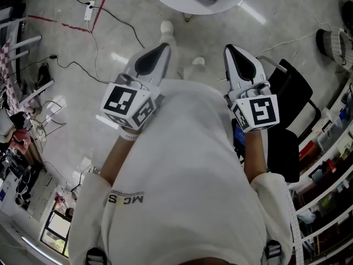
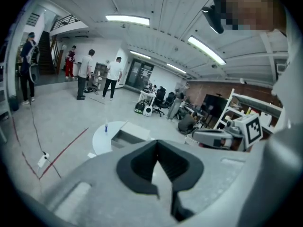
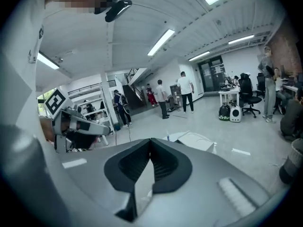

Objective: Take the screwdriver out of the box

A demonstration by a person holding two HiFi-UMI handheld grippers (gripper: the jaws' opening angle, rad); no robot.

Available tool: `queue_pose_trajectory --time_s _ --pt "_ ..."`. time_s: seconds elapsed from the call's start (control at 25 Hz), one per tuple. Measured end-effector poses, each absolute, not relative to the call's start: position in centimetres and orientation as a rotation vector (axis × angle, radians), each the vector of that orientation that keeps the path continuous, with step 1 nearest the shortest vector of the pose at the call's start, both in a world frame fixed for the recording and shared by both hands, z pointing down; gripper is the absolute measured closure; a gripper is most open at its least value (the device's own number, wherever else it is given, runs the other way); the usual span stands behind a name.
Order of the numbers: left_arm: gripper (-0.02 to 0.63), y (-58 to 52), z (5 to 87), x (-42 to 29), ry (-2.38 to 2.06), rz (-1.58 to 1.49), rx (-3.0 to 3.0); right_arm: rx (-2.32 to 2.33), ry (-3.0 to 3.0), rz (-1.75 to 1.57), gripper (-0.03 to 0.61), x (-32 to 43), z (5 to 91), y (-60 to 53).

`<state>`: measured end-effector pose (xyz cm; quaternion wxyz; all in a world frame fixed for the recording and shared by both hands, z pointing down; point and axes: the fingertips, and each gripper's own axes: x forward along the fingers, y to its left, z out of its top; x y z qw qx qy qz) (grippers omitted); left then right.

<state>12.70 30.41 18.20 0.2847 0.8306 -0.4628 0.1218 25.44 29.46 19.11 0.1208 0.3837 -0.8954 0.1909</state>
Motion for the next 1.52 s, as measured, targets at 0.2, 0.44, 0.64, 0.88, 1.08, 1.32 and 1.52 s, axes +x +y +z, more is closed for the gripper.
queue_pose_trajectory --time_s 0.2,0.44,0.64,0.88,1.08,1.32,1.52 --pt "0.612 23.8 18.8 9.3 -1.223 0.301 2.229 1.098 -2.566 0.561 0.591 21.9 19.8 23.2" --pt "0.612 13.3 18.3 3.8 -1.121 0.290 2.279 1.089 -2.481 0.593 0.591 15.1 20.2 13.5" --pt "0.612 6.0 19.6 -0.2 -1.033 0.289 2.289 1.088 -2.392 0.630 0.583 11.1 21.7 6.0" --pt "0.612 0.0 23.8 -2.3 -1.006 0.324 2.243 1.078 -2.350 0.691 0.578 9.0 25.1 -1.1" --pt "0.612 -2.2 27.0 -1.6 -1.031 0.366 2.192 0.968 -2.356 0.702 0.574 8.6 28.8 -3.9" --pt "0.612 -5.0 29.7 -1.9 -1.032 0.417 2.163 0.818 -2.329 0.714 0.554 6.6 33.6 -7.4" --pt "0.612 -5.9 35.6 -1.8 -1.029 0.459 2.138 0.714 -2.279 0.720 0.546 6.0 41.1 -9.0"
